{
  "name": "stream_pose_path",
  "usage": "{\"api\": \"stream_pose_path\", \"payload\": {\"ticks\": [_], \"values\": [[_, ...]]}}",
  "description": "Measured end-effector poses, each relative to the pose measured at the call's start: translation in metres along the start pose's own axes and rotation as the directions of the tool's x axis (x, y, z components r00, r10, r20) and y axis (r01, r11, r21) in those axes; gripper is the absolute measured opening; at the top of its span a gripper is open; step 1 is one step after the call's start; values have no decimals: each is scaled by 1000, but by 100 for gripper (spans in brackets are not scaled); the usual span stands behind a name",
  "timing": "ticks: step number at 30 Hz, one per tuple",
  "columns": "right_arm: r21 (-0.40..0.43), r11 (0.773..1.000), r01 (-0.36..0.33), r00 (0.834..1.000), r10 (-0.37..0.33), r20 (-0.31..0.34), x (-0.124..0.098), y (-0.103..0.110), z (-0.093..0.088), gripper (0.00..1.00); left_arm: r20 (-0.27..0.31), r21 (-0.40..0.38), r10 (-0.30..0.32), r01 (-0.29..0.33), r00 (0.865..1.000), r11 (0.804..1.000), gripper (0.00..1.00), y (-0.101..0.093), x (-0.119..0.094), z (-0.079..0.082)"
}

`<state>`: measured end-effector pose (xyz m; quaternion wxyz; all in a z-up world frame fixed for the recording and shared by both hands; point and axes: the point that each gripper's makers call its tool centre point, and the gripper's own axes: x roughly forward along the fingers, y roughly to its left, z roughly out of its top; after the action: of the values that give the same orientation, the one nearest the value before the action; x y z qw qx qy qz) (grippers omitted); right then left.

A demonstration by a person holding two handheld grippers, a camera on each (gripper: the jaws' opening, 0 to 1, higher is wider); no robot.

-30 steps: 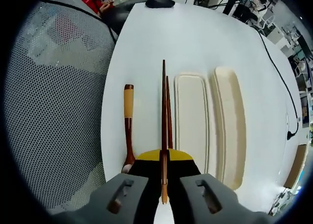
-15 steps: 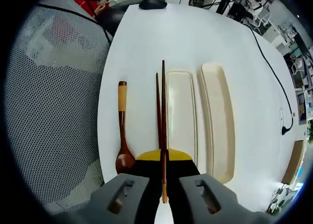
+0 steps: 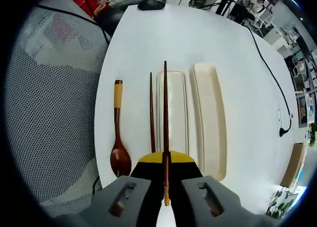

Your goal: Arrange the utensils inside the cutlery case until each visible utensil rests in its matching compartment.

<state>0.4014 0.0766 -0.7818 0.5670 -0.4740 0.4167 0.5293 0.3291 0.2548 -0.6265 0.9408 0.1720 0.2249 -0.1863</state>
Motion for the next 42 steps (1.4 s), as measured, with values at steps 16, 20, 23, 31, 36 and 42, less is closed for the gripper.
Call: {"api": "stream_pose_path", "payload": {"ticks": [16, 20, 23, 31, 36, 42], "values": [[-52, 997, 50, 999, -51, -18, -10, -27, 10, 0, -17, -12, -10, 10, 1000, 1000, 11, -2, 1, -3], [-65, 995, 71, 997, -72, -14, -9, -34, 15, 0, -16, -13, -10, 10, 1000, 1000, 11, -2, 1, -3], [-72, 994, 84, 996, -85, -12, -8, -38, 18, 0, -16, -12, -10, 10, 1000, 1000, 11, -2, 1, -3], [-105, 987, 123, 991, -127, -32, 0, -49, 19, 0, -2, -40, -14, 14, 1000, 999, 10, 0, 1, -2], [-132, 979, 156, 987, -158, -11, 4, -55, 25, 0, -8, -49, -12, 11, 1000, 999, 11, 1, 1, -4], [-140, 972, 188, 982, -190, -3, 8, -61, 31, 0, -5, -51, -9, 8, 1000, 999, 11, 2, 1, -5]]}}
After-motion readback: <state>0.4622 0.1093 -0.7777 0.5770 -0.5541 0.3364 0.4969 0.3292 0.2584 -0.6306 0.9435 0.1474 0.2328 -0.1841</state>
